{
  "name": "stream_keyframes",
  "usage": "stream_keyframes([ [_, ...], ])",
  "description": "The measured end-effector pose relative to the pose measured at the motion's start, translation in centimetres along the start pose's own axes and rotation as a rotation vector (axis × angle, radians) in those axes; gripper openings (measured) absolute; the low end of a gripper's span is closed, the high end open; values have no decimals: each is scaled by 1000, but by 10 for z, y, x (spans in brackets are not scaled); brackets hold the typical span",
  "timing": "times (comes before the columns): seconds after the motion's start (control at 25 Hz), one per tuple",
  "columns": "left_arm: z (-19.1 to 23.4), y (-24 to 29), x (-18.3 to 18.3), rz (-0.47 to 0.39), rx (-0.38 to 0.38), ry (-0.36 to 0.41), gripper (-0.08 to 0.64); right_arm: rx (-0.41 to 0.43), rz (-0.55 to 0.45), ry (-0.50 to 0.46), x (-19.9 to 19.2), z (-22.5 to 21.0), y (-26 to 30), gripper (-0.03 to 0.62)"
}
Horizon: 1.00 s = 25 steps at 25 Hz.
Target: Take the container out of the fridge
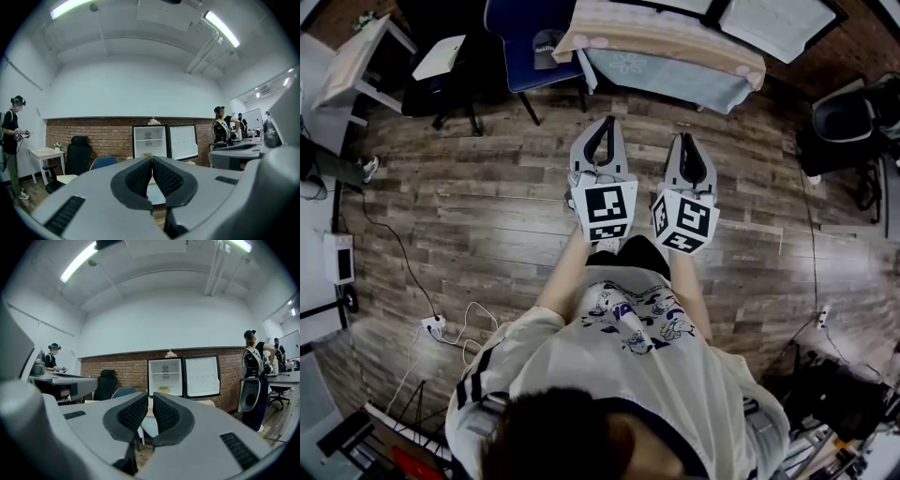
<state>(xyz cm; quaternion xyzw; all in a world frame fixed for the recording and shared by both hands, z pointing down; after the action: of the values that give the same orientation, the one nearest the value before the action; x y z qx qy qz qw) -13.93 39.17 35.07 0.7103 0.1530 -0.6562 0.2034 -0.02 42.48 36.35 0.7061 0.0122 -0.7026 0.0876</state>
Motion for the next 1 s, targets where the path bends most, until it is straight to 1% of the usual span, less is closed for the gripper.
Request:
stream_keyframes([
  [0.24, 8, 12, -5, 12, -1, -17, 18, 3, 16, -6, -6, 4, 11, 51],
  [0.44, 12, 31, -9, 24, 4, -24, 18, 13, 23, -3, -7, 2, 32, 51],
  [0.72, 22, 76, -7, 29, 27, -17, 18, 43, 43, 25, -9, -5, 84, 51],
  [1.0, 31, 137, 3, 21, 55, -6, 18, 63, 37, 32, 0, -21, 149, 51],
])
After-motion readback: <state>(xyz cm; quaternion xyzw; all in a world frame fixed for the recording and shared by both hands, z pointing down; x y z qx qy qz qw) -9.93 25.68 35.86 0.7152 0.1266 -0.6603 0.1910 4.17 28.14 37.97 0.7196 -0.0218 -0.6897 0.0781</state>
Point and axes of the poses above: the fingertips, and each gripper's own axes: y forward along the fingers, z to its left, x out of its top, the point moved 3 cm from there along -y, backward along the fingers, and after that the axes turned 8 degrees about -x, right-handed, at the moved point
